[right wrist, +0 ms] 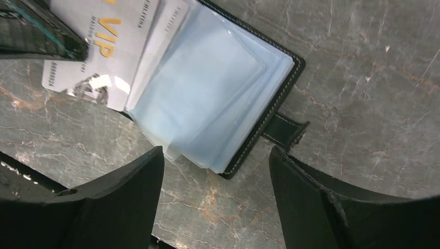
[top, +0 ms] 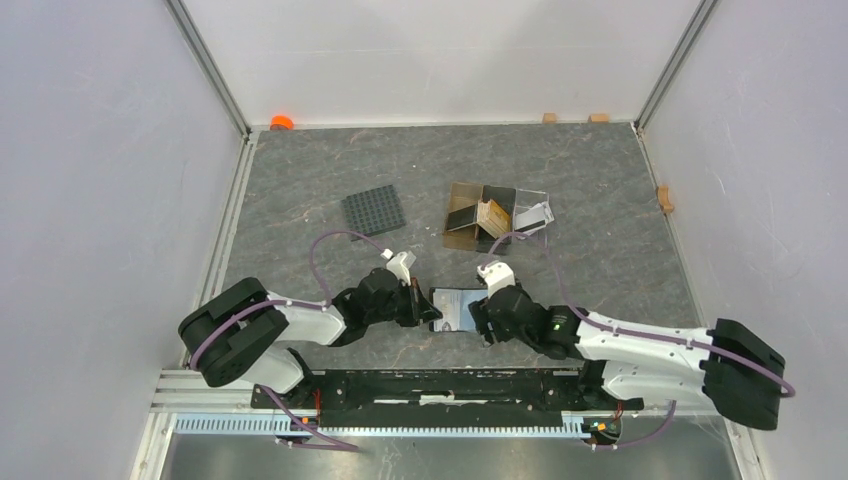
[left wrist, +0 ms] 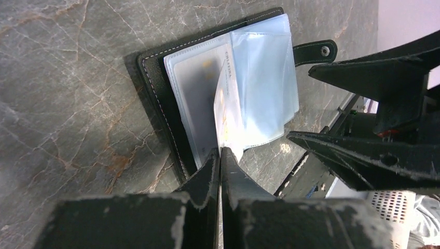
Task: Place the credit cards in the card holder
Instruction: Insert the credit card into the card holder.
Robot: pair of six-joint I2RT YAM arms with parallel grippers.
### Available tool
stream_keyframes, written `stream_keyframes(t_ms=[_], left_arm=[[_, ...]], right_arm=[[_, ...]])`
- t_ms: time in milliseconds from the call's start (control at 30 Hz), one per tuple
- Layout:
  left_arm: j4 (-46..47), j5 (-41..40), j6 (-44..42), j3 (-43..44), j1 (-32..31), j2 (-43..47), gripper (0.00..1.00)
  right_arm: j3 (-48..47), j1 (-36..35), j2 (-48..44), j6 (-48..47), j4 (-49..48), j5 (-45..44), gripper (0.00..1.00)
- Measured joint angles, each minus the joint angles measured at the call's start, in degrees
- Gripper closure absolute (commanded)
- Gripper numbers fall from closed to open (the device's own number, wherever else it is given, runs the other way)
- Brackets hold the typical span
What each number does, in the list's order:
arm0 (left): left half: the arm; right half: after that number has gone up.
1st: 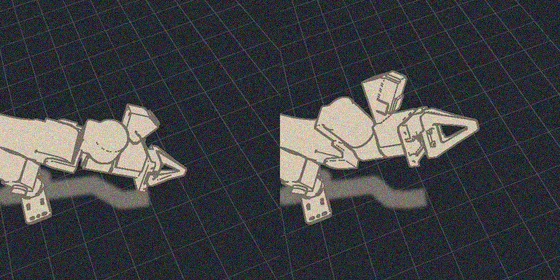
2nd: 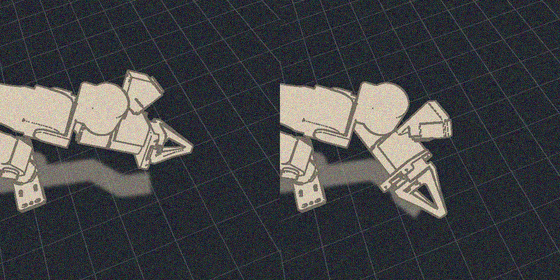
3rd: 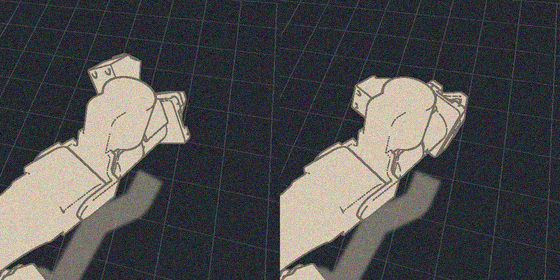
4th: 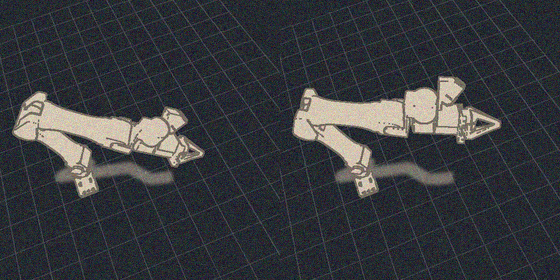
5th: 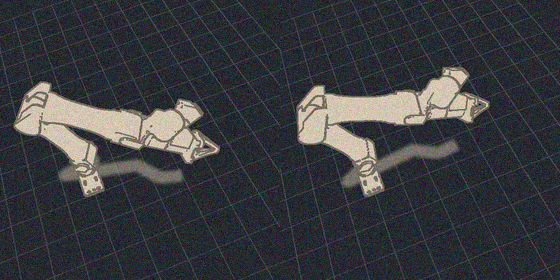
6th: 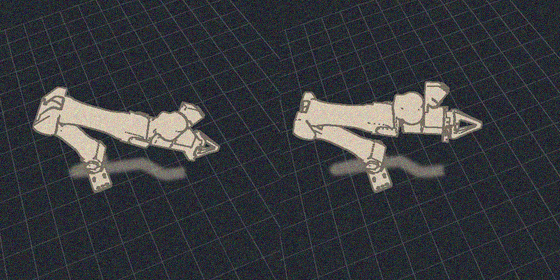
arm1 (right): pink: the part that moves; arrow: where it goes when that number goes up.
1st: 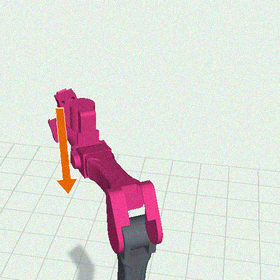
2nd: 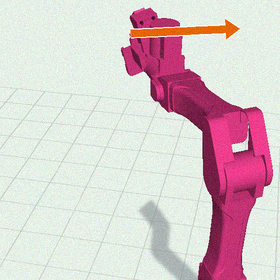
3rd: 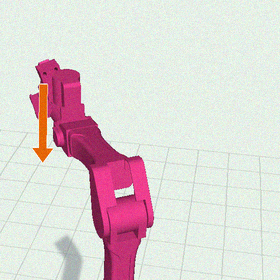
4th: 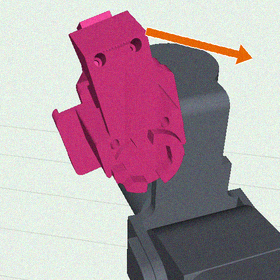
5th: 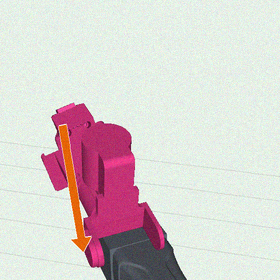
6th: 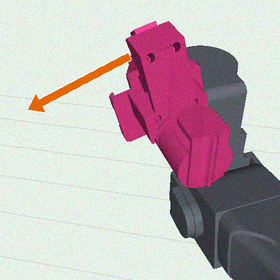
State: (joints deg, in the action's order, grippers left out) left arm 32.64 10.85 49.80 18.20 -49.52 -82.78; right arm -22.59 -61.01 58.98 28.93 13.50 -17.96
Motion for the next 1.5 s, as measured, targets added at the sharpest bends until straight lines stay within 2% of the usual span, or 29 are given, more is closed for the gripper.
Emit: stream_keyframes(t_ms=[233,400,533,667,833,1000,1133,1367,1500], left_arm=[[0.96,0.00,0.72,-0.48,0.00,0.09,0.98],[0.90,-0.02,0.72,-0.50,0.00,0.48,0.98],[0.52,-0.15,0.72,-0.85,0.00,1.09,0.98],[-0.44,-0.79,0.68,-1.01,0.00,2.23,0.98],[-2.03,-1.84,0.66,-1.18,0.04,3.34,0.98],[-2.51,-1.95,0.63,-1.29,0.28,3.37,0.98],[-2.60,-1.99,0.66,-1.57,0.33,4.00,0.98],[-3.39,-2.36,0.66,-1.68,0.33,4.61,0.98],[-3.39,-2.36,0.66,-1.68,0.33,4.61,0.98]], right_arm=[[-6.43,-6.56,8.22,0.07,0.72,-7.80,0.15],[-7.30,-6.78,12.72,0.61,-0.59,-9.20,0.12],[-8.00,-6.78,16.44,1.31,-1.07,-9.86,0.13],[-10.97,-6.86,19.19,2.21,1.29,-11.96,0.13],[-10.93,-6.43,18.16,4.11,5.35,-14.67,0.13],[-7.72,-3.13,12.22,4.26,6.95,-14.34,0.21],[-5.57,-0.83,6.95,4.00,5.99,-10.51,0.31],[-0.17,0.52,-1.81,9.25,-4.87,1.33,0.45],[3.76,3.80,-2.51,12.94,-10.34,6.10,0.52]])
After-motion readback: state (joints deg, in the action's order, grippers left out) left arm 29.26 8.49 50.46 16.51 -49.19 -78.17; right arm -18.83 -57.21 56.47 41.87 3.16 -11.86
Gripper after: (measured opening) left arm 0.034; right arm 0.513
